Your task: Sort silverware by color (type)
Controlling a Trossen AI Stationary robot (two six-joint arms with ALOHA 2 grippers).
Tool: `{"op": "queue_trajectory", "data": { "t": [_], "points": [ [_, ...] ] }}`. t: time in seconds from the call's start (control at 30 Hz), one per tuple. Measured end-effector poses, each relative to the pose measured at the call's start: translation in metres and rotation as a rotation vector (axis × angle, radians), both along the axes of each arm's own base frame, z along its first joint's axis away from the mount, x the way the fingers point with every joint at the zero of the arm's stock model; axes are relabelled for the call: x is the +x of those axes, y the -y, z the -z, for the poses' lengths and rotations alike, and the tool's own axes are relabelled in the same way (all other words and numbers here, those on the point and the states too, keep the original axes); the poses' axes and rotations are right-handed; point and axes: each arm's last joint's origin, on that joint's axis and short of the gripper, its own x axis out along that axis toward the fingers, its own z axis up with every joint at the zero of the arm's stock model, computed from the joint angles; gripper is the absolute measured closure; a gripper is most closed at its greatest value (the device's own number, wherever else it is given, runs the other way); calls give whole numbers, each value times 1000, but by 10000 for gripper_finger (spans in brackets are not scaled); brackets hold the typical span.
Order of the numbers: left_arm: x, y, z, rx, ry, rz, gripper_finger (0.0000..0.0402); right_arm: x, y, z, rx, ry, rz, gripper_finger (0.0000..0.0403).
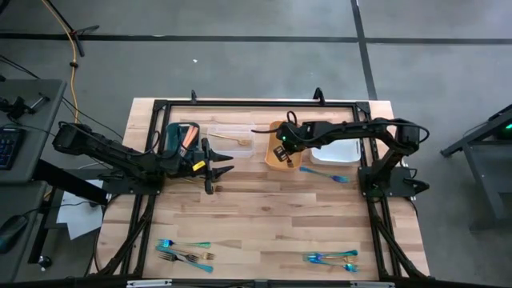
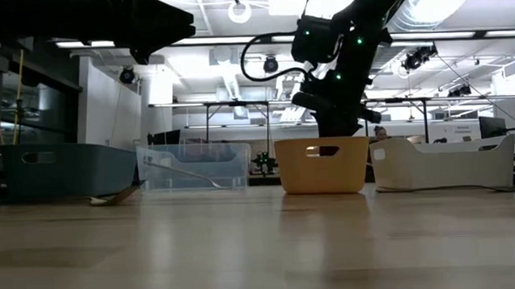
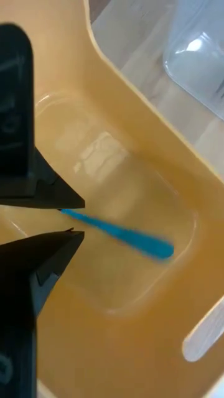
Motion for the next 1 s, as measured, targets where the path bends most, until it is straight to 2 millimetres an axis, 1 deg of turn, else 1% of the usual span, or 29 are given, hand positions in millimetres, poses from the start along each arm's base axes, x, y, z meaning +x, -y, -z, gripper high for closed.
{"op": "queue_trajectory", "data": {
  "t": [0.07, 0.17, 0.23, 0.3, 0.37, 0.43, 0.5, 0.6, 0.73, 0.87, 0.93, 1.0],
  "points": [
    [0, 0, 0, 0, 0, 0, 270, -1, 0, -2, -8, -3, -22, 331],
    [0, 0, 0, 0, 0, 0, 270, -3, -3, -10, -34, 9, -69, 323],
    [0, 0, 0, 0, -1, 0, 270, -3, -9, -19, -102, 11, -115, 321],
    [0, 0, 0, 0, -1, 0, 270, -3, -23, -28, -191, 7, -163, 321],
    [0, 0, 0, 0, -1, 0, 270, -4, -39, -32, -274, 32, -206, 321],
    [0, 0, 0, 0, -1, 0, 270, -7, -56, -31, -321, 70, -272, 321],
    [0, 0, 0, 0, -3, 1, 270, -12, -73, -24, -333, 127, -326, 321],
    [0, 0, 1, -15, -6, 1, 270, -23, -95, -13, -343, 240, -386, 320],
    [0, 0, 1, -17, -5, 1, 270, -35, -115, -4, -340, 476, -434, 320],
    [0, 0, 1, -17, -3, 1, 270, -37, -126, -8, -391, 747, -526, 320],
    [0, 0, 0, -19, 4, 1, 270, -36, -128, -13, -437, 833, -580, 320],
    [0, 0, 0, -19, 8, 1, 270, -35, -129, -19, -489, 881, -624, 320]
  ]
}}
